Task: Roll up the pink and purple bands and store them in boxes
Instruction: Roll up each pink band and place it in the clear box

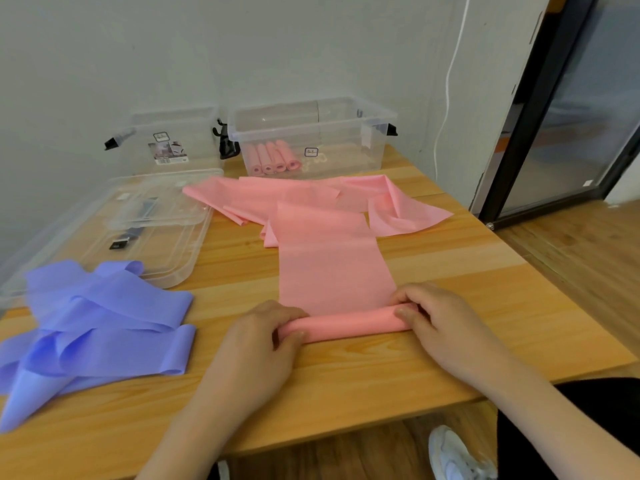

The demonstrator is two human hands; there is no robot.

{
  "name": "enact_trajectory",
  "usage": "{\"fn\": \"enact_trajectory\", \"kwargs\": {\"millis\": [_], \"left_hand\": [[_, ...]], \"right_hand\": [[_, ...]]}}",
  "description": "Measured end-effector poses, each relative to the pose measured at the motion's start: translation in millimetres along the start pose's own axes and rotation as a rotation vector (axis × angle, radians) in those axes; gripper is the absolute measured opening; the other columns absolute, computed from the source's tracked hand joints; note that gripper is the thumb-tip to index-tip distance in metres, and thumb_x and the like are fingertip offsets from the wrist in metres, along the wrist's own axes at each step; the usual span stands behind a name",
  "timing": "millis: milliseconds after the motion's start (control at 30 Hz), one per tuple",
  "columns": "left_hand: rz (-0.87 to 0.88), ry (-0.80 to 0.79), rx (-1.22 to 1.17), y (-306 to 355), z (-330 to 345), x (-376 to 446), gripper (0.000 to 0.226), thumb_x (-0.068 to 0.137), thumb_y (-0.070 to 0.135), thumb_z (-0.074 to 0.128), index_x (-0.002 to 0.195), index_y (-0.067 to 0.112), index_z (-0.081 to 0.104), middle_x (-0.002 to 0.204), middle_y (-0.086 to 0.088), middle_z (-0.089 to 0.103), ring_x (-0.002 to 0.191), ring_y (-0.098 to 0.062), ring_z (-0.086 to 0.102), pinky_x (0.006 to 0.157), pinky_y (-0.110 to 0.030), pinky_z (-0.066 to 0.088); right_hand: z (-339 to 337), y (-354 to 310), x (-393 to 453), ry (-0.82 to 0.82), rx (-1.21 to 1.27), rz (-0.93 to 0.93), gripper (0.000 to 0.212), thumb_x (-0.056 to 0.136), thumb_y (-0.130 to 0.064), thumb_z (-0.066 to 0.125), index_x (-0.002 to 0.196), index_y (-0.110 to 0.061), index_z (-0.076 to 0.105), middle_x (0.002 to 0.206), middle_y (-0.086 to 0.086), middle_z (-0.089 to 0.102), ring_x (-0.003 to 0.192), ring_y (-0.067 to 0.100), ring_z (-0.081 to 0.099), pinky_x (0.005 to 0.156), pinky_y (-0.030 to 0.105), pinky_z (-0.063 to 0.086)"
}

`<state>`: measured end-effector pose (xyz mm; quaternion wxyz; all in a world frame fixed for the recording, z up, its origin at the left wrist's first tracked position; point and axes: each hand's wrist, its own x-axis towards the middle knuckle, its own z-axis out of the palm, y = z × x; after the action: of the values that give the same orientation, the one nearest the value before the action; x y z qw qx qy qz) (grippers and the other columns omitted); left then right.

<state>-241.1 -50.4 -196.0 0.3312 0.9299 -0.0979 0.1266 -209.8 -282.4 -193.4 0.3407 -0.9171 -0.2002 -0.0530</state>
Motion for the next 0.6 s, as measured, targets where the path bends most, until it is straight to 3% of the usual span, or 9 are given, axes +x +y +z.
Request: {"fn": "enact_trajectory", "kwargs": {"millis": [100, 167, 233, 333, 467, 533, 600], "left_hand": [[0.028, -0.014, 0.036, -1.4, 0.6, -2.6, 0.032, 0.081, 0.025, 0.068, 0.11, 0.033, 0.056, 0.102, 0.021, 0.051, 0.085, 0.004, 0.045, 0.08, -0.001, 0.031], [0.087, -0.019, 0.111, -2.7, 2.3, -1.8, 0.025, 0.076, 0.032, 0.066, 0.1, 0.028, 0.064, 0.096, 0.018, 0.055, 0.089, -0.003, 0.047, 0.082, -0.016, 0.037], [0.084, -0.003, 0.134, -4.2, 2.8, -0.2, 0.022, 0.071, 0.03, 0.062, 0.09, 0.022, 0.071, 0.086, 0.011, 0.06, 0.082, -0.012, 0.055, 0.073, -0.028, 0.043], [0.059, 0.02, 0.147, -0.5, 0.6, 0.8, 0.022, 0.075, 0.025, 0.057, 0.089, 0.018, 0.071, 0.082, 0.005, 0.065, 0.077, -0.019, 0.061, 0.069, -0.026, 0.041], [0.051, 0.041, 0.103, -1.1, 0.8, -0.7, 0.026, 0.081, 0.024, 0.068, 0.107, 0.023, 0.063, 0.096, 0.01, 0.059, 0.086, -0.009, 0.053, 0.074, -0.009, 0.031], [0.077, -0.002, 0.123, -4.1, 1.8, 0.2, 0.024, 0.074, 0.028, 0.072, 0.096, 0.021, 0.066, 0.09, 0.015, 0.054, 0.084, -0.006, 0.048, 0.075, -0.008, 0.034], [0.063, -0.006, 0.132, -5.5, 1.6, 1.0, 0.023, 0.071, 0.033, 0.064, 0.088, 0.018, 0.069, 0.083, 0.014, 0.056, 0.079, -0.008, 0.051, 0.069, -0.009, 0.035]], "right_hand": [[5.8, 0.9, 0.9, 0.061, -0.125, -0.056, 0.012, 0.091, -0.014, 0.053, 0.085, -0.019, 0.062, 0.078, -0.022, 0.047, 0.083, 0.004, 0.044, 0.074, 0.014, 0.031], [6.9, 1.9, 1.1, 0.091, -0.186, -0.09, 0.008, 0.089, -0.015, 0.056, 0.086, -0.017, 0.064, 0.077, -0.02, 0.048, 0.084, 0.006, 0.043, 0.078, 0.022, 0.034], [5.5, 5.5, 1.4, 0.094, -0.19, -0.117, 0.01, 0.085, -0.021, 0.062, 0.094, -0.019, 0.065, 0.088, -0.016, 0.051, 0.091, 0.005, 0.043, 0.083, 0.027, 0.037], [0.7, 8.7, 1.9, -0.012, -0.108, -0.137, 0.027, 0.077, -0.031, 0.07, 0.103, -0.024, 0.064, 0.094, -0.026, 0.048, 0.096, -0.005, 0.041, 0.087, 0.02, 0.033], [3.1, 9.1, 2.9, 0.007, -0.116, -0.167, 0.014, 0.08, -0.025, 0.068, 0.094, -0.024, 0.067, 0.086, -0.027, 0.051, 0.089, -0.005, 0.044, 0.083, 0.021, 0.035], [3.9, 10.0, 3.1, 0.012, -0.098, -0.16, 0.01, 0.083, -0.024, 0.064, 0.093, -0.023, 0.067, 0.086, -0.025, 0.052, 0.089, -0.004, 0.044, 0.084, 0.024, 0.036], [4.1, 10.7, 3.2, -0.004, -0.082, -0.16, 0.012, 0.084, -0.026, 0.063, 0.096, -0.025, 0.066, 0.091, -0.025, 0.05, 0.094, -0.005, 0.043, 0.087, 0.022, 0.035]]}}
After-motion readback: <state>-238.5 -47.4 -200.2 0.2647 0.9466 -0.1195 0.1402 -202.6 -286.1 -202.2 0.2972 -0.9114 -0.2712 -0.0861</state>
